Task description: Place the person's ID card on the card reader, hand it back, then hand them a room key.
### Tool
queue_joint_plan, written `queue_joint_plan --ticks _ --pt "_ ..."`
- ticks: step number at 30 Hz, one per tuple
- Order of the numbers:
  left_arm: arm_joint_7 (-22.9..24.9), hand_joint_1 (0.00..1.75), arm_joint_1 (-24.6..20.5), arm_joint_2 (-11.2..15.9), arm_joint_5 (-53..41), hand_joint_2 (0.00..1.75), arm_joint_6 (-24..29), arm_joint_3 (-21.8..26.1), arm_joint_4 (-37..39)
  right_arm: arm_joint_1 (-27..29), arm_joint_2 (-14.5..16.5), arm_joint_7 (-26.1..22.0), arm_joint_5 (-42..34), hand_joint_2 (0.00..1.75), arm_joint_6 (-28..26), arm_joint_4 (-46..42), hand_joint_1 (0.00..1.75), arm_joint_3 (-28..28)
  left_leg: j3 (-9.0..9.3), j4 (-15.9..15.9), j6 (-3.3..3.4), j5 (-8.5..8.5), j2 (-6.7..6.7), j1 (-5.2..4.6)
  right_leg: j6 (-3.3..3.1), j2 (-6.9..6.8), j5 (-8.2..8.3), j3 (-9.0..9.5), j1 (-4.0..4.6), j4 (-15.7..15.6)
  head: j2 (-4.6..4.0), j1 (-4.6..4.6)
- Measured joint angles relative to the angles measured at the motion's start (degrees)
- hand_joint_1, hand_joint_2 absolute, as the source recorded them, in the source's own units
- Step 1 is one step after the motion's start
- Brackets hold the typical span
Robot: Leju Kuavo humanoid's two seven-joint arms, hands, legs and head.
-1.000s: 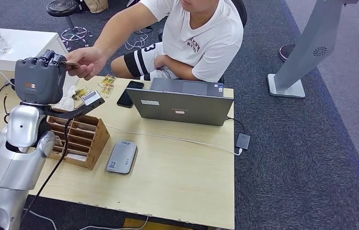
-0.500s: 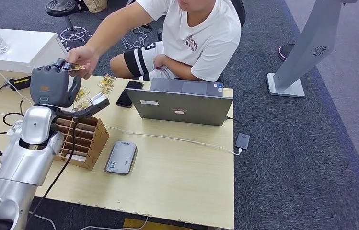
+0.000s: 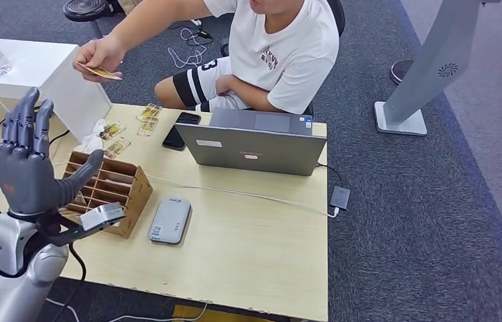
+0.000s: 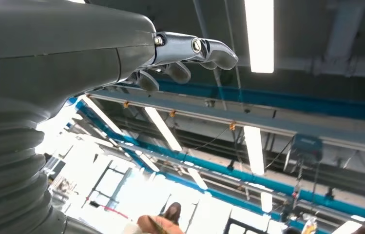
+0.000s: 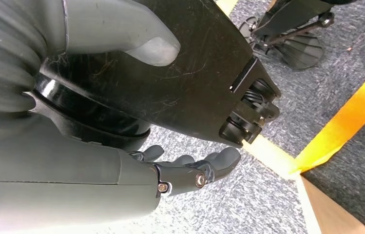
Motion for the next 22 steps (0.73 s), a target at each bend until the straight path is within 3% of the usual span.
queue_joint_plan --ticks 4,12,15,17,19,21,22 --pt "-1.5 0.00 3.5 0.3 0.9 1.75 0.0 2.6 -5.1 0.1 -0.1 0.0 -0.1 1.75 -0.1 0.0 0.00 0.0 0.00 0.0 0.01 0.01 -0.04 0.00 0.01 -0.05 -0.01 0.03 0.00 0.0 0.00 0.01" --pt "-2.8 0.00 5.4 0.3 2.4 1.75 -0.1 4.1 -8.4 0.1 -0.1 -0.1 -0.1 1.75 -0.1 0.0 0.00 0.0 -0.02 0.0 0.02 0.04 -0.05 0.00 0.01 -0.04 0.03 0.09 0.00 0.0 0.00 0.02" --pt "-12.0 0.00 9.8 0.1 17.2 1.75 -1.1 6.1 -11.2 0.2 -0.1 -0.7 -1.1 1.75 -0.9 0.0 0.00 -0.3 0.00 0.0 -0.02 -0.06 0.14 -0.01 0.01 0.16 0.02 0.13 0.00 0.0 0.00 0.02" --pt "-22.5 0.00 16.1 -1.6 38.5 1.75 -7.8 10.8 -14.8 0.6 -0.2 -1.4 -2.4 1.75 -1.8 0.1 0.00 -0.9 0.08 0.0 -0.04 -0.20 0.33 -0.03 0.03 0.35 -0.05 0.11 -0.01 0.0 0.00 -0.02" --pt "-28.0 0.00 21.0 -6.5 61.2 1.75 -23.3 20.1 -17.4 1.2 -0.2 -1.9 -3.3 1.75 -2.9 0.2 0.00 -1.6 0.07 0.0 0.02 -0.27 0.29 -0.03 0.07 0.29 -0.21 0.10 -0.02 0.0 0.00 -0.05" --pt "-24.1 0.00 21.4 -13.0 76.4 1.75 -42.8 35.0 -16.7 1.8 -0.4 -2.2 -3.7 1.75 -3.9 0.4 0.00 -2.3 0.00 0.0 0.05 -0.29 0.15 0.00 0.09 0.13 -0.33 0.07 0.00 0.0 0.00 0.11" --pt "-22.3 0.00 20.9 -14.8 79.5 1.75 -48.0 39.2 -16.1 1.9 -0.4 -2.3 -3.8 1.75 -4.2 0.4 0.00 -2.5 -0.01 0.0 0.05 -0.29 0.11 0.00 0.10 0.08 -0.36 0.06 0.01 0.0 0.00 0.19"
